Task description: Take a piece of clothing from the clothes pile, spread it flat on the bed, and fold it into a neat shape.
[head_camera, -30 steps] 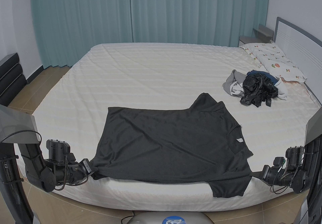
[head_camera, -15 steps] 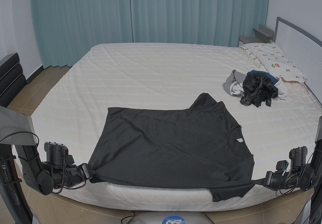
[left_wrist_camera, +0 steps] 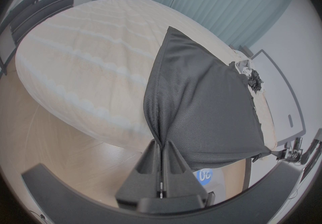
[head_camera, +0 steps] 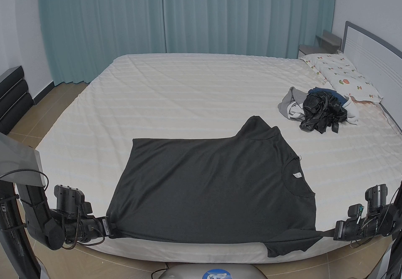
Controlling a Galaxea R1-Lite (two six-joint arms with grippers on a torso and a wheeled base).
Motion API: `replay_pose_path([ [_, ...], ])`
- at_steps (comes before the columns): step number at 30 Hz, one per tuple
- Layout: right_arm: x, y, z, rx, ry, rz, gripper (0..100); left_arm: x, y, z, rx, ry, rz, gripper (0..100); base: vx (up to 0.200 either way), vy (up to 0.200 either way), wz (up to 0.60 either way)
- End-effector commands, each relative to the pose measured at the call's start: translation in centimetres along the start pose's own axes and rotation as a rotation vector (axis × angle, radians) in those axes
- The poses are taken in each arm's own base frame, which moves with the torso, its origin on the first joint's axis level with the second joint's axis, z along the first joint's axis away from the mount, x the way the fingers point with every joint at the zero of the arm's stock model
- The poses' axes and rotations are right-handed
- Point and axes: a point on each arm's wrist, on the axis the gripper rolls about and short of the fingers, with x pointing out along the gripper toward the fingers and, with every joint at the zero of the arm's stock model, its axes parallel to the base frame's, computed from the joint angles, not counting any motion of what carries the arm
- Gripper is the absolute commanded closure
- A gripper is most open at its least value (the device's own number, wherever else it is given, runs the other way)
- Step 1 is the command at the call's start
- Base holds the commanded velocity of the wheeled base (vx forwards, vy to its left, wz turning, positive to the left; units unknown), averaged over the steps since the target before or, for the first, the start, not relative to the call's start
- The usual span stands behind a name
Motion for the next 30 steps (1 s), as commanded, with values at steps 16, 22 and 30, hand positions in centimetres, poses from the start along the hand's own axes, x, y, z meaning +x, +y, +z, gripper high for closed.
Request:
replay_pose_path([
  [16, -1.8, 0.8, -1.1, -0.075, 0.028, -0.015, 100, -1.7, 0.1, -2.7, 0.132, 0.095, 0.046, 100, 0.000, 0.000, 0.00],
  [22, -2.2, 1.3, 0.1, -0.118, -0.054, 0.016, 100, -2.2, -0.4, -1.2, 0.102, -0.001, 0.028, 100, 0.000, 0.000, 0.00],
  [30, -3.0, 2.5, 2.7, -0.099, -0.170, 0.108, 100, -2.9, -1.6, 1.0, -0.010, -0.100, -0.023, 100, 0.000, 0.000, 0.00],
])
